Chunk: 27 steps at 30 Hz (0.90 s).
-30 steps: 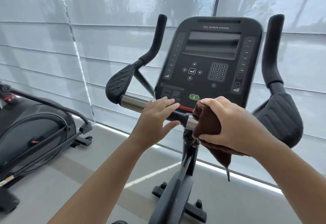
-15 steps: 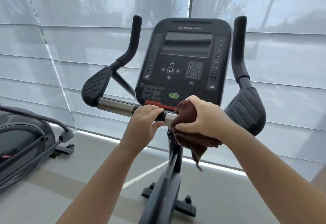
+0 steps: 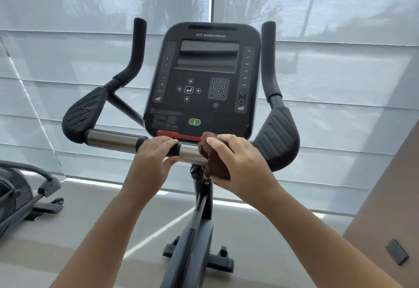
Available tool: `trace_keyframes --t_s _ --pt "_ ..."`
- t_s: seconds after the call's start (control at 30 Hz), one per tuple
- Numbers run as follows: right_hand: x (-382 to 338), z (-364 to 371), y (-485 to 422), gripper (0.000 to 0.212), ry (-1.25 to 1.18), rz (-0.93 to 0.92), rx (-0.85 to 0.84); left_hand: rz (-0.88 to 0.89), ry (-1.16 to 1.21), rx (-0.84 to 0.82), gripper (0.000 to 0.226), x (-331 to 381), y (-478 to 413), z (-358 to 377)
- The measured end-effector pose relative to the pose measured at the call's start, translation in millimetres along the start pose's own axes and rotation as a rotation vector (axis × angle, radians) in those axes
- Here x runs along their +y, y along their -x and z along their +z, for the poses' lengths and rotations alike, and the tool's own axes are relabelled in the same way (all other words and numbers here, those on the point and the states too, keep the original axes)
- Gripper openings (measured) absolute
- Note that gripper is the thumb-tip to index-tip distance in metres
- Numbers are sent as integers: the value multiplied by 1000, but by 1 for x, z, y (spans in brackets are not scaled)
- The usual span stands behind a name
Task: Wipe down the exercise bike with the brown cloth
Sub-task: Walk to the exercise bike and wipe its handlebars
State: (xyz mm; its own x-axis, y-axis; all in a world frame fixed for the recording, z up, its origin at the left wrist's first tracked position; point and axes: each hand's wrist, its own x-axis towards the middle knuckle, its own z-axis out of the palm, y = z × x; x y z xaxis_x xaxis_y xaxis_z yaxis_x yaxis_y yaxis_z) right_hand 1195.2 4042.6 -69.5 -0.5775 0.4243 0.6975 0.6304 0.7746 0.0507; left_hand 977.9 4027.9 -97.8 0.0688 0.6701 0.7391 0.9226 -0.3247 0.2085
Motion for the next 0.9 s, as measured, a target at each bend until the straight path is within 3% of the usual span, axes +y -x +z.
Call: trace_keyframes --t_s 0.13,0.33,0.57,0.9 --pt "1 -16 12 71 -24 -44 4 16 -38 -23 43 5 1 -2" --pt "-1 -32 37 66 -56 -64 2 -98 -119 -10 52 30 16 3" --pt "0 -39 61 71 -130 -96 -28 -191 -135 29 34 92 59 -10" --pt "-2 -63 102 74 -619 20 -36 -377 -231 40 40 192 126 -36"
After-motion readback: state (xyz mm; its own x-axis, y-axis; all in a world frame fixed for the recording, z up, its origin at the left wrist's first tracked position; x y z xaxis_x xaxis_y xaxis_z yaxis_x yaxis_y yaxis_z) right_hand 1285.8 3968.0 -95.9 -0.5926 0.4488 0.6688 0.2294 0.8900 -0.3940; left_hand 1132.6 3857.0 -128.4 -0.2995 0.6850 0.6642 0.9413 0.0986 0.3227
